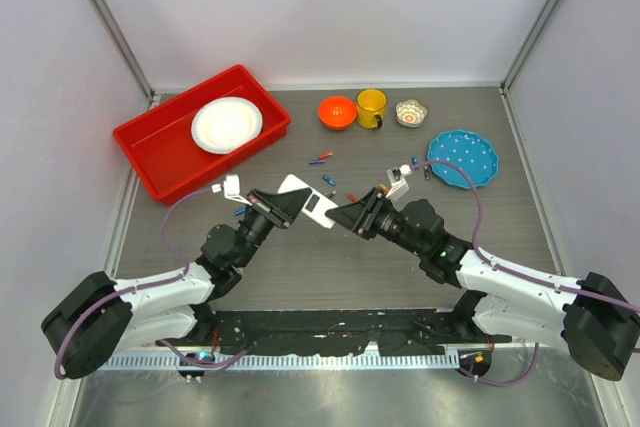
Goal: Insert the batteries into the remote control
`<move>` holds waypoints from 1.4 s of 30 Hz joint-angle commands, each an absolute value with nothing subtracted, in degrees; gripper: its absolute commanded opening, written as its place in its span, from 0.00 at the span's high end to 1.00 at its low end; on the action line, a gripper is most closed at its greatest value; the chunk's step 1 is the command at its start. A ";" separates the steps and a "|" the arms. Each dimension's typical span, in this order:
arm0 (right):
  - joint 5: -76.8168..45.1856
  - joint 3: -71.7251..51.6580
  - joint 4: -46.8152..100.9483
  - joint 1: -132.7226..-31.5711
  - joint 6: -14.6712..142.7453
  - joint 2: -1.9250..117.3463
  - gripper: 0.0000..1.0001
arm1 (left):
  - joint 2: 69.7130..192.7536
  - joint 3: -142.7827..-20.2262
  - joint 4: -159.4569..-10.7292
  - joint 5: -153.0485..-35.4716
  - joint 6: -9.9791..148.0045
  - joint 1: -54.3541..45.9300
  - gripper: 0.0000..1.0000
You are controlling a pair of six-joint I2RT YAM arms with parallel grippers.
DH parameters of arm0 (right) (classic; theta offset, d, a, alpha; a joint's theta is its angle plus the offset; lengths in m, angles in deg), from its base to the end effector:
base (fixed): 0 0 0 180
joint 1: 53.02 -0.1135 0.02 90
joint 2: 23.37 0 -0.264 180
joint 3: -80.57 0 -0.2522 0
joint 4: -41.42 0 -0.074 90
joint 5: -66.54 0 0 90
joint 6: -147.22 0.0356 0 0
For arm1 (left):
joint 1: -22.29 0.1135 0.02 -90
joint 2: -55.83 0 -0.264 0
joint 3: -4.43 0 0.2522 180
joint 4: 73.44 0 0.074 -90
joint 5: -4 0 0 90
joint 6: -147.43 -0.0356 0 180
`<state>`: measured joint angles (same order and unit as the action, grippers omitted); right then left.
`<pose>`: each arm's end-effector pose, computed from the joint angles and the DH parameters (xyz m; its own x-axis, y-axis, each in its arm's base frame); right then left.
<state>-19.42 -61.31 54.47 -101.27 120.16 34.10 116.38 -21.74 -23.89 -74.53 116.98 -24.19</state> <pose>0.1478 0.1694 0.2405 -0.7375 0.5077 -0.4453 -0.2947 0.3513 0.8887 0.1452 -0.1426 0.2295 -0.4074 -0.7979 -0.4443 0.4485 0.2490 -0.8584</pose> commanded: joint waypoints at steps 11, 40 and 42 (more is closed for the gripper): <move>-18.89 -60.79 54.03 -101.10 118.83 31.56 0.62 | 115.94 -21.29 -22.60 -72.46 114.39 -24.38 1.00; -17.22 -59.39 49.90 -101.10 117.95 28.05 0.77 | 114.45 -20.85 -24.62 -70.44 113.16 -24.12 1.00; -17.04 -59.48 49.90 -101.10 117.87 27.87 0.78 | 114.45 -20.94 -24.62 -70.53 113.16 -24.12 1.00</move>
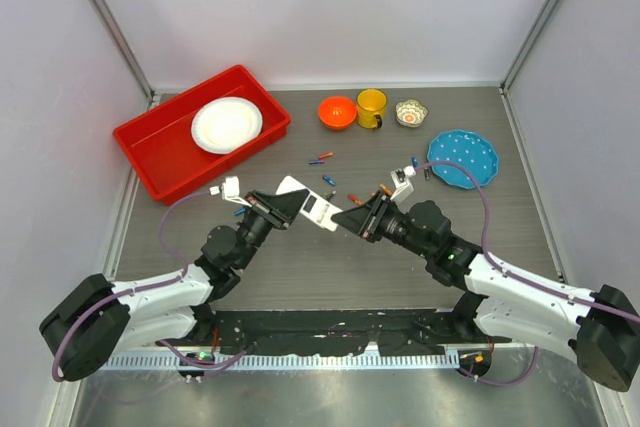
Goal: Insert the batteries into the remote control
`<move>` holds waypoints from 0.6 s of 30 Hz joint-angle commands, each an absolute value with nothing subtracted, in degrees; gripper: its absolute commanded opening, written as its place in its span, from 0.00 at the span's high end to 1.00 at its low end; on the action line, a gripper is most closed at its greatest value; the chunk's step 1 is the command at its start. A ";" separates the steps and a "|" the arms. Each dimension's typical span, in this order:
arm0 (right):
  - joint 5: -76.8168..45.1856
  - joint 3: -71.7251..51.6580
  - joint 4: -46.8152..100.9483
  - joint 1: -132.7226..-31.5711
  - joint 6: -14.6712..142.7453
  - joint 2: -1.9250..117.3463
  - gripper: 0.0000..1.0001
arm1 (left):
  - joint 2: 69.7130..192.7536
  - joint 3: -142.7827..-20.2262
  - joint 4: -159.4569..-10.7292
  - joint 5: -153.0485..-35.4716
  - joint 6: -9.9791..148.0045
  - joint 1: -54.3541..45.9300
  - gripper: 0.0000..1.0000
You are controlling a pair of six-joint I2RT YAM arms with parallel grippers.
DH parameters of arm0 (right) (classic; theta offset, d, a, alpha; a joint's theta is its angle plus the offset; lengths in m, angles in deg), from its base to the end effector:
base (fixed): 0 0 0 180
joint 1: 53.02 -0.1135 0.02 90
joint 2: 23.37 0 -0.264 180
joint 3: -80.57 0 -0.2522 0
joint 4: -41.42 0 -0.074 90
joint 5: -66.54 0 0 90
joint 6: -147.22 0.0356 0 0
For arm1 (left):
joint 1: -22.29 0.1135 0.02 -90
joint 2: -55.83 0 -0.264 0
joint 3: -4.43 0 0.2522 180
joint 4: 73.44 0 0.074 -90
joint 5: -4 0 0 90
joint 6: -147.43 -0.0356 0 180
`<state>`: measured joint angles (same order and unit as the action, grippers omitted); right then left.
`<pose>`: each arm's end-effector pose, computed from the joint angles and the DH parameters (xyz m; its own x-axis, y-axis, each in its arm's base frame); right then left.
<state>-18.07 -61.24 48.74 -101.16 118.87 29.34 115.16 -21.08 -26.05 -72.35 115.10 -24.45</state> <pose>0.1395 0.1607 0.2466 -0.7470 0.4793 -0.4608 -0.3080 0.3647 0.8787 0.1435 -0.1402 0.2257 -0.3791 -0.7953 -0.4731 0.4303 0.3011 -0.8510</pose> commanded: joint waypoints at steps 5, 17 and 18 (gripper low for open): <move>-16.60 -59.65 50.16 -101.01 117.78 27.70 0.92 | 114.54 -20.85 -24.44 -70.44 113.24 -24.12 1.00; -14.76 -58.87 47.36 -97.85 112.88 22.70 0.99 | 113.49 -20.50 -24.53 -70.09 113.24 -23.77 1.00; -14.67 -58.77 45.61 -97.24 111.99 20.42 0.99 | 113.22 -20.32 -24.88 -70.00 113.16 -23.59 1.00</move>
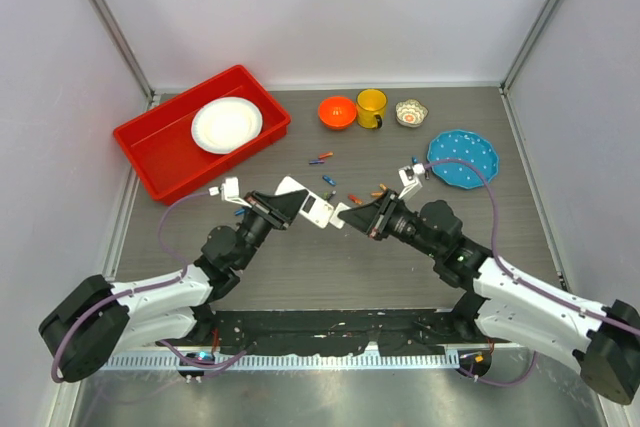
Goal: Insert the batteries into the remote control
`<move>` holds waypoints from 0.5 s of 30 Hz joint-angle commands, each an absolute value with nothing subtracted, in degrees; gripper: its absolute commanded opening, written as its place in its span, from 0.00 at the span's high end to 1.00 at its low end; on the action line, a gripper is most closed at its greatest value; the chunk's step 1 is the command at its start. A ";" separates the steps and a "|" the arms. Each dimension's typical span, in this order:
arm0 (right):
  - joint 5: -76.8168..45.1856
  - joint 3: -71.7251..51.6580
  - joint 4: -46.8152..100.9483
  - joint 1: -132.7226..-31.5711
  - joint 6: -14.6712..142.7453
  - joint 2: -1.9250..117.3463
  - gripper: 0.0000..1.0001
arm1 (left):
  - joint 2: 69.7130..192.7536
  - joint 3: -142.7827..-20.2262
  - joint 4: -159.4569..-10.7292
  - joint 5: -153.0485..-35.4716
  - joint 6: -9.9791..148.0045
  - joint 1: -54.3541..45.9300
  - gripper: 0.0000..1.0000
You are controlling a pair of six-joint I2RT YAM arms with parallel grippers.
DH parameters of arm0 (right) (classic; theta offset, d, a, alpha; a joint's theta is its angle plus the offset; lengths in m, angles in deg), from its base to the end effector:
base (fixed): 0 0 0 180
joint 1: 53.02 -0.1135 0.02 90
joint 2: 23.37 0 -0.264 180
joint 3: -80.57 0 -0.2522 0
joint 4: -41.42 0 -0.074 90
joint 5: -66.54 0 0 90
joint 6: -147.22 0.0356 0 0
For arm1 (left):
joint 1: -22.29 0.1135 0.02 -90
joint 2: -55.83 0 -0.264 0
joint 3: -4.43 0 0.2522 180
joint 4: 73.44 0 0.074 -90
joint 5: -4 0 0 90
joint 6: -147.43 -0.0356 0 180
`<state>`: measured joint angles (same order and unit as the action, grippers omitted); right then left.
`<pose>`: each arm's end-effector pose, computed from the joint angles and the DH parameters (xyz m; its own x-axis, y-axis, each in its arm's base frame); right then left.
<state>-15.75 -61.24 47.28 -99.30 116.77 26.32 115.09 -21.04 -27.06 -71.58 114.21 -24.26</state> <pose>0.1383 0.1515 0.2538 -0.7314 0.4712 -0.4930 -0.3512 0.3594 0.8646 0.1443 -0.1395 0.2238 -0.3662 -0.7915 -0.4893 0.4190 0.3292 -0.8462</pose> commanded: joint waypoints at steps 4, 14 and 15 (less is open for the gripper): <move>-14.32 -59.03 42.25 -94.07 109.87 16.36 0.99 | 111.47 -19.88 -26.20 -69.56 112.98 -22.89 1.00; -37.94 -73.78 46.83 -90.73 112.50 4.94 0.99 | 109.79 -19.44 -26.90 -70.97 114.38 -22.45 1.00; -38.31 -74.06 44.21 -89.94 112.33 4.50 0.99 | 109.62 -19.18 -27.16 -71.06 114.56 -22.45 1.00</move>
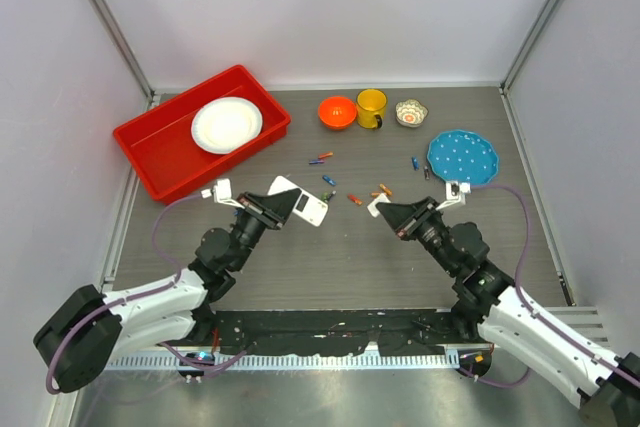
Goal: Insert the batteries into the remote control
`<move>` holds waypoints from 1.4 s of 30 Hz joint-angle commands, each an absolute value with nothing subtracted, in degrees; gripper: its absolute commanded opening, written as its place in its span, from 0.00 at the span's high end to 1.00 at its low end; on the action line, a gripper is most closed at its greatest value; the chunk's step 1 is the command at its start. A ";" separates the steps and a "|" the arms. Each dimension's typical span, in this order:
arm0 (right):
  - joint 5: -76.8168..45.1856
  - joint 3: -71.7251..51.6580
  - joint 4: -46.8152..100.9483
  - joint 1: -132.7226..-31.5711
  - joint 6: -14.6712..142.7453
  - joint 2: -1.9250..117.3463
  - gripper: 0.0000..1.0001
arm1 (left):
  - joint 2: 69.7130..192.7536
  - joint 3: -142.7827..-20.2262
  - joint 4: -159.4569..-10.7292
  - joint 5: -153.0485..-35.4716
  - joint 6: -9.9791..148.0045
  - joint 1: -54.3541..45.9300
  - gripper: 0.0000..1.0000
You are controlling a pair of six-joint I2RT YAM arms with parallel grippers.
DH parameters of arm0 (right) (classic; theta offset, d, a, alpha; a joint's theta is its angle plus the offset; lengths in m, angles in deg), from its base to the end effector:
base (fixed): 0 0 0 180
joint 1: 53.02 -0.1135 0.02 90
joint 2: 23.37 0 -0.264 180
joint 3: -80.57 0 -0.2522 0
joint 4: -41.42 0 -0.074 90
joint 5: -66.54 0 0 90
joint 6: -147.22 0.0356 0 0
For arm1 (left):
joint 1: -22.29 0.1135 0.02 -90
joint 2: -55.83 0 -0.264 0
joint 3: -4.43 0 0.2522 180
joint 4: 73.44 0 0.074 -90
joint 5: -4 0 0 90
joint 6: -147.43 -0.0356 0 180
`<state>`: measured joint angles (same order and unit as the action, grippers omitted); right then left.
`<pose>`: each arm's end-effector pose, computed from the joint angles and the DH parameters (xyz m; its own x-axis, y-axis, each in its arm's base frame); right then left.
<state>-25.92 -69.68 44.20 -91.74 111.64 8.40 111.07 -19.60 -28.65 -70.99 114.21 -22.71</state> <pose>0.1236 0.0971 0.2451 -0.4750 0.6606 -0.5813 -0.3525 0.4624 0.8136 0.1413 -0.1282 0.2252 -0.3315 -0.8112 -0.4817 0.4155 0.3328 -0.8465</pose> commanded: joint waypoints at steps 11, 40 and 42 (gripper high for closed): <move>-20.57 -80.48 59.99 -78.08 117.94 22.49 0.99 | 107.60 -17.51 -27.34 -71.85 116.58 -22.36 1.00; -15.28 -82.85 69.76 -71.39 118.13 44.13 0.95 | 105.75 -16.63 -28.92 -71.41 116.76 -22.36 1.00; -15.11 -83.03 69.76 -71.30 117.96 44.48 0.93 | 105.57 -16.72 -29.10 -71.41 116.85 -22.36 1.00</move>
